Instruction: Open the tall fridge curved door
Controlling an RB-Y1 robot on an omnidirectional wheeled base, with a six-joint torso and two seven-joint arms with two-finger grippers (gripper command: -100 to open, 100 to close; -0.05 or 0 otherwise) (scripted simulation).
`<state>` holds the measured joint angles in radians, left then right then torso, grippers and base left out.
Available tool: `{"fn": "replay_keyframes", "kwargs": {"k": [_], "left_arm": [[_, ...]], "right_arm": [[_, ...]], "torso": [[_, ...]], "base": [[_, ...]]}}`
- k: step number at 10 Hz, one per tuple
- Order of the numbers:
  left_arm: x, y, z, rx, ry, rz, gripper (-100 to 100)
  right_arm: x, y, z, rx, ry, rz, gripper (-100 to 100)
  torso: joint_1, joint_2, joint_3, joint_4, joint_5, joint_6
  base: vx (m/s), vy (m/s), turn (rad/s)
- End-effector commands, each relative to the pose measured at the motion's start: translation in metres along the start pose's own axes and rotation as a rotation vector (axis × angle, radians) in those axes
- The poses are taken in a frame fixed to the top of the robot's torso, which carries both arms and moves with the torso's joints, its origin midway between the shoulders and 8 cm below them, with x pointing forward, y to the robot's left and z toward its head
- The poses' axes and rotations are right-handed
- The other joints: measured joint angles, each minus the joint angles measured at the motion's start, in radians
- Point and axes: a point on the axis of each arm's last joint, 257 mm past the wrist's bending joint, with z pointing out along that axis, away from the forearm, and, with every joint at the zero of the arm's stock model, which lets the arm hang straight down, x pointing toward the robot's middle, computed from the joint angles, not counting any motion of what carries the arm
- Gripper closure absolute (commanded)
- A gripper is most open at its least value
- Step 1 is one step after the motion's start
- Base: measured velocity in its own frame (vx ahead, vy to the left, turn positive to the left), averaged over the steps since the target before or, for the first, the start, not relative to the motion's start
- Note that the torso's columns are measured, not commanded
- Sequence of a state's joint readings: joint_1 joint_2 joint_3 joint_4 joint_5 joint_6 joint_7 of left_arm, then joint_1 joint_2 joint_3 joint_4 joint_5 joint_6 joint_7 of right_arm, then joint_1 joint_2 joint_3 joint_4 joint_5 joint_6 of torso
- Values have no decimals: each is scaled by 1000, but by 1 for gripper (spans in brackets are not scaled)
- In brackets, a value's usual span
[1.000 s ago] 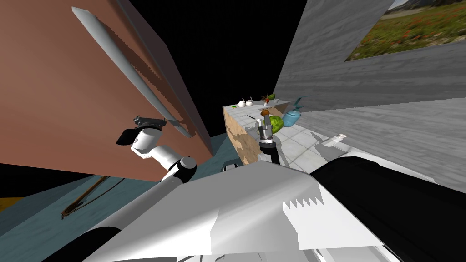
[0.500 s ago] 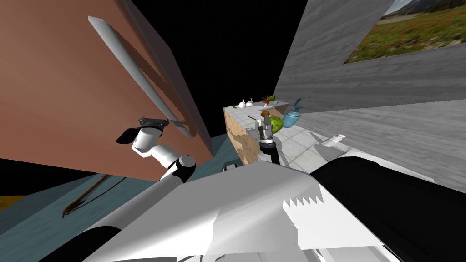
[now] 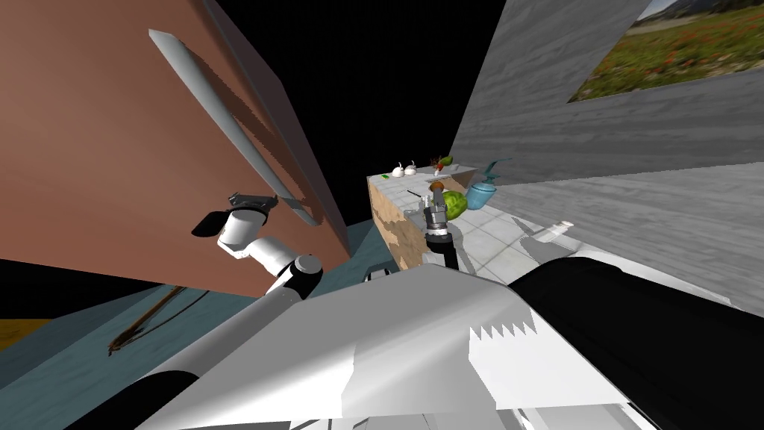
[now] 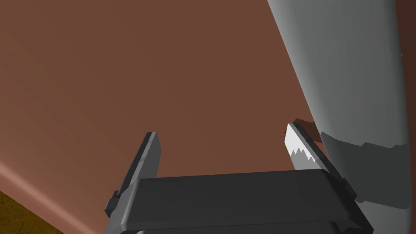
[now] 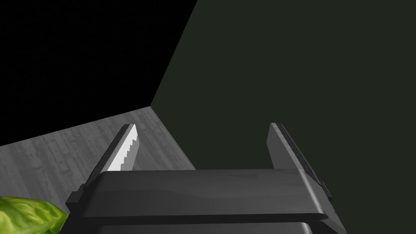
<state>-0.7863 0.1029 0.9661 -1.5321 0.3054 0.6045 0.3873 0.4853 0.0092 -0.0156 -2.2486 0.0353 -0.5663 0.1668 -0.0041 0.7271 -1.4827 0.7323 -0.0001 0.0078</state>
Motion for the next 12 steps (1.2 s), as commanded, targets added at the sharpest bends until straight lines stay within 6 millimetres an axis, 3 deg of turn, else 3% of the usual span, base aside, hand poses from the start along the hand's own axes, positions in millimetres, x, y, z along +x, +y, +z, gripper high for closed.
{"fn": "replay_keyframes", "kwargs": {"k": [1, 4, 12], "left_arm": [[0, -2, 0, 2, -1, -1, 100], [9, -4, 11, 2, 15, -12, 100], [22, -11, 40, -1, 41, -7, 100]], "right_arm": [[0, 0, 0, 0, 0, 0, 0], [0, 0, 0, 0, 0, 0, 0], [0, 0, 0, -1, 0, 0, 0]], "torso": [[1, 6, 3, 2, 0, -3], [9, 25, 16, 10, 1, -8], [4, 14, 8, 6, 0, -7]], "base": [[6, 7, 5], [-210, 98, -149], [-216, 84, -149]]}}
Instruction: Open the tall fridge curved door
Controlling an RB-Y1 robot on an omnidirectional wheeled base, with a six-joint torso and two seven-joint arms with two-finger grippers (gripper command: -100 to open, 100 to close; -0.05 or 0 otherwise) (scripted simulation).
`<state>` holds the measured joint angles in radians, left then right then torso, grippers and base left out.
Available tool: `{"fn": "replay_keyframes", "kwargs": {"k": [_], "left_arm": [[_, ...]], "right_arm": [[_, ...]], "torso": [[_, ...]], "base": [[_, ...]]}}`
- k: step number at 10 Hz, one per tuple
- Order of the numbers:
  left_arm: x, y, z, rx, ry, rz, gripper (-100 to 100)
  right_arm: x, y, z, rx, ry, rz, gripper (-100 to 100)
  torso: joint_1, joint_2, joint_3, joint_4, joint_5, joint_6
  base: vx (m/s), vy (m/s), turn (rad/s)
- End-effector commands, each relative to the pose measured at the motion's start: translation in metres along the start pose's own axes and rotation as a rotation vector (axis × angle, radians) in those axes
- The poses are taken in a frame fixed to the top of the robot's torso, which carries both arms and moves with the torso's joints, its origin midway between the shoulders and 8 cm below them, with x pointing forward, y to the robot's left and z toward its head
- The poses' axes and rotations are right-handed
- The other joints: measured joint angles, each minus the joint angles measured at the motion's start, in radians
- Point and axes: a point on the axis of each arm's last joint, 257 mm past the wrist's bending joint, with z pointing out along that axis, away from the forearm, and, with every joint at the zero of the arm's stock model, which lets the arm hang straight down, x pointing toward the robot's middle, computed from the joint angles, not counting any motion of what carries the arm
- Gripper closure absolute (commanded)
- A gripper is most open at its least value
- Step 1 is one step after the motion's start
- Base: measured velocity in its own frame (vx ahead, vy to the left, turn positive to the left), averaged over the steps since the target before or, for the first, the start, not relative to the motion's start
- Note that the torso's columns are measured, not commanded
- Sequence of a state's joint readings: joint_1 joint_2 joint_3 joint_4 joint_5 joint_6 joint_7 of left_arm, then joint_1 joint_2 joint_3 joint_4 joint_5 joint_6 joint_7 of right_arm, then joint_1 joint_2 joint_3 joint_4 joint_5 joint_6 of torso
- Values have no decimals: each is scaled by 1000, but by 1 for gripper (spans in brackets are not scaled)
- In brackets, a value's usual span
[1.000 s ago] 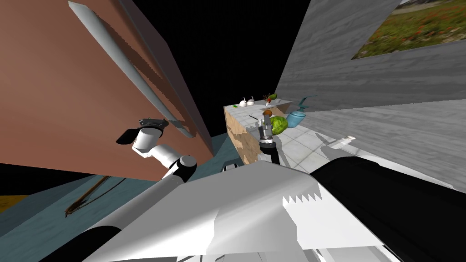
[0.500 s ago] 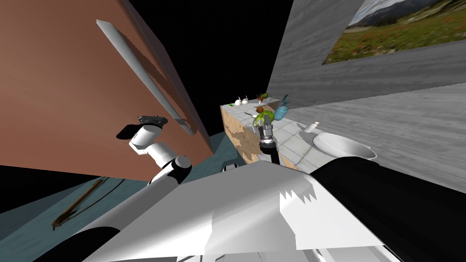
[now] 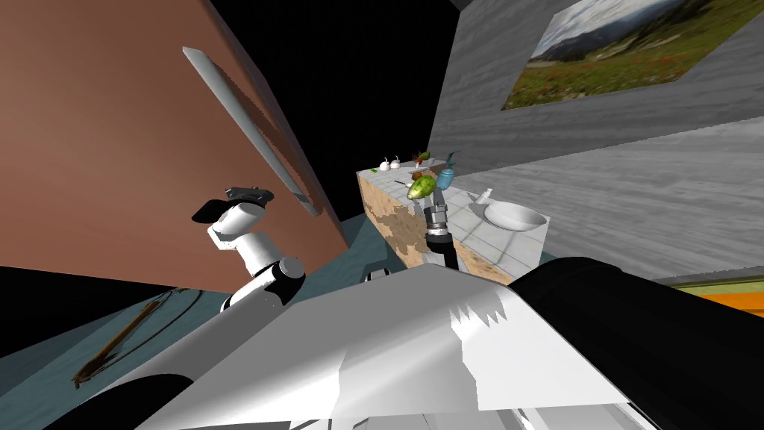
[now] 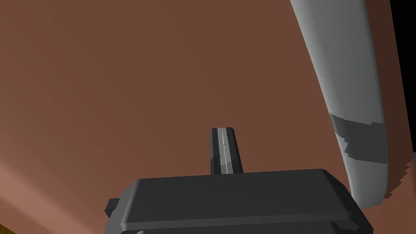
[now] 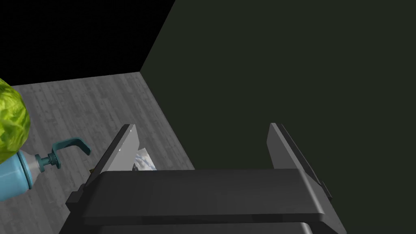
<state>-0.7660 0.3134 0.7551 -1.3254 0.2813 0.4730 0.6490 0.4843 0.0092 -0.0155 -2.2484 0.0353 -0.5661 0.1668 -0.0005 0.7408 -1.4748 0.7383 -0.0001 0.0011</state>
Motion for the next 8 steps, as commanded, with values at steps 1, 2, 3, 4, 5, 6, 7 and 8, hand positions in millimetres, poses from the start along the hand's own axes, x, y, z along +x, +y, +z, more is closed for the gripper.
{"fn": "replay_keyframes", "kwargs": {"k": [1, 2, 3, 4, 5, 6, 7, 8], "left_arm": [[1, 0, 5, -4, 3, -26, 100], [0, -4, 11, 3, 6, 7, 100], [0, -3, 13, -4, 5, -3, 100], [0, -3, 13, -5, 5, -26, 100], [-3, -8, 18, 3, 7, 8, 100], [-4, -7, 20, -4, 2, 0, 100], [-4, -7, 20, -4, 2, -25, 100], [-9, -14, 24, 4, 3, 11, 100]], "right_arm": [[0, 0, 0, 0, 0, 0, 0], [0, 0, 0, 1, 0, 0, 0], [0, 0, 0, 0, 0, 0, 0], [0, 0, 0, 0, 0, 0, 0], [0, 0, 0, 1, 0, 0, 0], [0, 0, 0, 0, 0, 0, 0], [0, 0, 0, 0, 0, 0, 0], [0, 0, 0, 1, 0, 0, 0]], "torso": [[2, -1, 0, 1, 0, -2], [0, -9, -4, -2, 0, -2], [0, -3, -2, -1, 0, 0], [1, 0, 0, 1, 0, -2], [0, -7, -3, -1, 0, -2], [3, -1, -1, 0, 1, 0], [2, 0, 1, 1, 1, -2], [-2, -7, -3, -1, -1, -2]], "base": [[-110, 60, -8], [-233, 67, -284], [-263, 66, -157], [-120, 40, 39], [-237, 102, -234], [-261, 98, -184], [-125, 27, 5], [-198, 33, -248]]}}
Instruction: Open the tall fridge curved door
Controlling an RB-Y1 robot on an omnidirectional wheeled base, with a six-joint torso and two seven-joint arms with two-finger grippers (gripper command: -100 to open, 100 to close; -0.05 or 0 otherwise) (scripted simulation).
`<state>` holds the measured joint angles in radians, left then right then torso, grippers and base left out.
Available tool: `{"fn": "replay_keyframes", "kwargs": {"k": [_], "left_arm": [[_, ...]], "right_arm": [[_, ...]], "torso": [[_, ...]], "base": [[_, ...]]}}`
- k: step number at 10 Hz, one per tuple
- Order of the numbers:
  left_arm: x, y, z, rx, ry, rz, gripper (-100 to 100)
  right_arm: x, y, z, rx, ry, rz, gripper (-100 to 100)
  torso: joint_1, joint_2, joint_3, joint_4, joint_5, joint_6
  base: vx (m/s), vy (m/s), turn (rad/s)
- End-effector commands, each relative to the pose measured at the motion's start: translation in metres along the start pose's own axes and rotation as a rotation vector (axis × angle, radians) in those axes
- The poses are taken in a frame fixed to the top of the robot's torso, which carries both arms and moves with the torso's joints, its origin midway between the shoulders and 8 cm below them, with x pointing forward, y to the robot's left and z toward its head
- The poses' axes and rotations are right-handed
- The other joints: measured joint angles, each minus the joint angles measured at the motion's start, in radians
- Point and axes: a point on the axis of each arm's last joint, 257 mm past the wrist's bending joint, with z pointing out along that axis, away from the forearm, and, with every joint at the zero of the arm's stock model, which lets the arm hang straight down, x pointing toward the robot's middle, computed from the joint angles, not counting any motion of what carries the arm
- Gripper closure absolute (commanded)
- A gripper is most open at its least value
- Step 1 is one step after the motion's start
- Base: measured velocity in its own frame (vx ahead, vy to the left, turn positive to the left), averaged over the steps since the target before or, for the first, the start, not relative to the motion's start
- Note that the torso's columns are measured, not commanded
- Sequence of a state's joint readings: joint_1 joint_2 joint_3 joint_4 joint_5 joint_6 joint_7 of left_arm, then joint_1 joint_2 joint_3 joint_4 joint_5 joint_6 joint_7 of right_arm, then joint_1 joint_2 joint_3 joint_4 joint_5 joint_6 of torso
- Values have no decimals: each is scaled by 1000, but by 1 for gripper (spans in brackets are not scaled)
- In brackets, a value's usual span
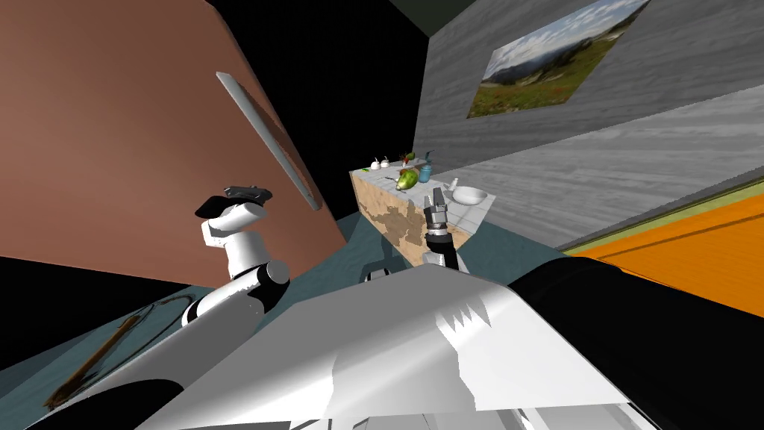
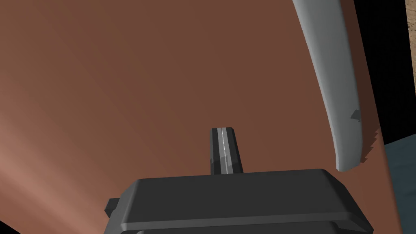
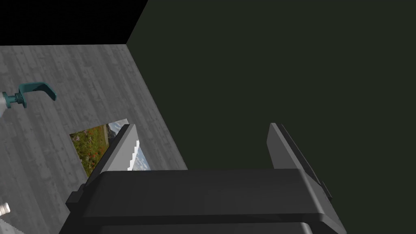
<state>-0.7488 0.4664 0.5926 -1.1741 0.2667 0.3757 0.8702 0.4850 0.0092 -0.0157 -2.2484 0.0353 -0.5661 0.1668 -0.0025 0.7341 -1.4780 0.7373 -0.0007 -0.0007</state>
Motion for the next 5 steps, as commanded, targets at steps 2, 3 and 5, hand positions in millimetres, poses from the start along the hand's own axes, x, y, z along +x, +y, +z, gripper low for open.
{"fn": "replay_keyframes", "kwargs": {"k": [2, 3, 5], "left_arm": [[-7, -6, 6, 1, -7, -11, 100], [-14, -13, 10, 9, -9, 27, 100], [-16, -14, 11, 6, -15, -5, 100]], "right_arm": [[0, 0, 0, 0, 0, 0, 0], [0, 0, 0, 0, 0, 0, 0], [0, 0, 0, 0, 0, 0, 0]], "torso": [[3, 7, 4, 2, 1, 0], [2, 2, 1, 1, 1, 0], [4, 7, 4, 2, 1, 0]], "base": [[-210, 44, -86], [-288, 12, -213], [-201, 44, -89]]}}
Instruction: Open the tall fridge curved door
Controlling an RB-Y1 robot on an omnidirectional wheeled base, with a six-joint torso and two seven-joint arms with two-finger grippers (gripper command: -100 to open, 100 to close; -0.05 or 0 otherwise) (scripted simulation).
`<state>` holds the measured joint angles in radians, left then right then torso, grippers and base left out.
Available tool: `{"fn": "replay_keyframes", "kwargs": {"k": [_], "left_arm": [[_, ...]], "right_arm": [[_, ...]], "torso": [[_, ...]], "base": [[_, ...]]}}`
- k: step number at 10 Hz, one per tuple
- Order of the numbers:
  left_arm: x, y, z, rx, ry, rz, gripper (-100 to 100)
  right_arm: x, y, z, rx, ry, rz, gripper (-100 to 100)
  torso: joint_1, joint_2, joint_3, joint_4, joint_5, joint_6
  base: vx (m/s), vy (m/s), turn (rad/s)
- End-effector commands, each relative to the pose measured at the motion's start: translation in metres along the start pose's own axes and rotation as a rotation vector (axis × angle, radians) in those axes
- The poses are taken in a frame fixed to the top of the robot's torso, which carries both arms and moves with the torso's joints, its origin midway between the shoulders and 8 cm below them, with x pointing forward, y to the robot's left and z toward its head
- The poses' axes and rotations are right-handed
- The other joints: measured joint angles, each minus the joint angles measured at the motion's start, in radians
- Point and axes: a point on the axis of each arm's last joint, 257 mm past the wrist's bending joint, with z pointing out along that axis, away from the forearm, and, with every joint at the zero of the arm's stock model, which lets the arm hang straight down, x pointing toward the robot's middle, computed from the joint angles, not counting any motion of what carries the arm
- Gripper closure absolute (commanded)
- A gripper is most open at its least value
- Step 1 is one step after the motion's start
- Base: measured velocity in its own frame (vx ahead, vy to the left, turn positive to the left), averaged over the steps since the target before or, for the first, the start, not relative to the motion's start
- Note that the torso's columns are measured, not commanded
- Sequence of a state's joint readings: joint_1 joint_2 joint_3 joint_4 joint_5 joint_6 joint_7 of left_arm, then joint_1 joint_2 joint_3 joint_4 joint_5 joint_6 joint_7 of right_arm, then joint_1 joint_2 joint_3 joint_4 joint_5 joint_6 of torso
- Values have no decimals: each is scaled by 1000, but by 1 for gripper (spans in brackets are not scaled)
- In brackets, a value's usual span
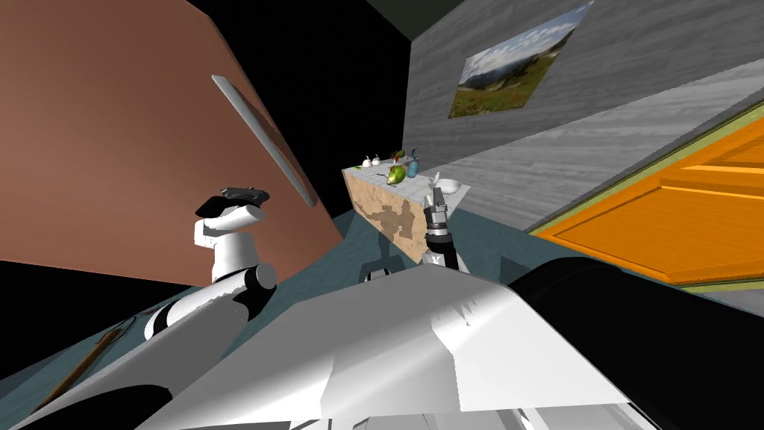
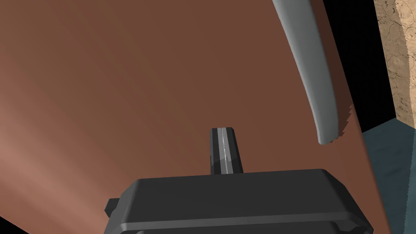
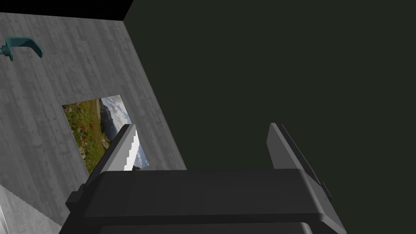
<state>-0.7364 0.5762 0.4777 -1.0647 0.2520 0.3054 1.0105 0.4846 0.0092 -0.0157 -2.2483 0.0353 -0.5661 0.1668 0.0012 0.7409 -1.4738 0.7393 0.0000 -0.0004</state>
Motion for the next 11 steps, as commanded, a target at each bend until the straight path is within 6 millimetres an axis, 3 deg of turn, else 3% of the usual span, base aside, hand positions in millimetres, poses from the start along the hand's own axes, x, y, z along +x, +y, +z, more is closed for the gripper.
{"fn": "replay_keyframes", "kwargs": {"k": [1, 5, 7, 8, 11], "left_arm": [[-9, -11, 4, 10, -4, 10, 100], [-26, -26, 8, 16, -28, 12, 100], [-25, -24, 8, 15, -27, 1, 100], [-30, -30, 8, 23, -40, -16, -100], [-37, -39, 8, 33, -58, -35, -100]], "right_arm": [[0, 0, 0, 0, 0, 0, 0], [0, 0, 0, 0, 0, 0, 0], [0, 0, 0, 0, 0, 0, 0], [0, 0, 0, 0, 0, 0, 0], [0, 0, 0, 1, 0, -1, 0]], "torso": [[0, -9, -5, -3, 0, 0], [-3, -1, -2, -1, 0, 2], [0, -5, -3, -1, 0, 0], [-1, -11, -7, -4, 0, 0], [-2, -11, -7, -4, 0, 1]], "base": [[-228, 29, -257], [-218, 17, -136], [-100, 16, -1], [123, -23, 0], [231, -41, 1]]}}
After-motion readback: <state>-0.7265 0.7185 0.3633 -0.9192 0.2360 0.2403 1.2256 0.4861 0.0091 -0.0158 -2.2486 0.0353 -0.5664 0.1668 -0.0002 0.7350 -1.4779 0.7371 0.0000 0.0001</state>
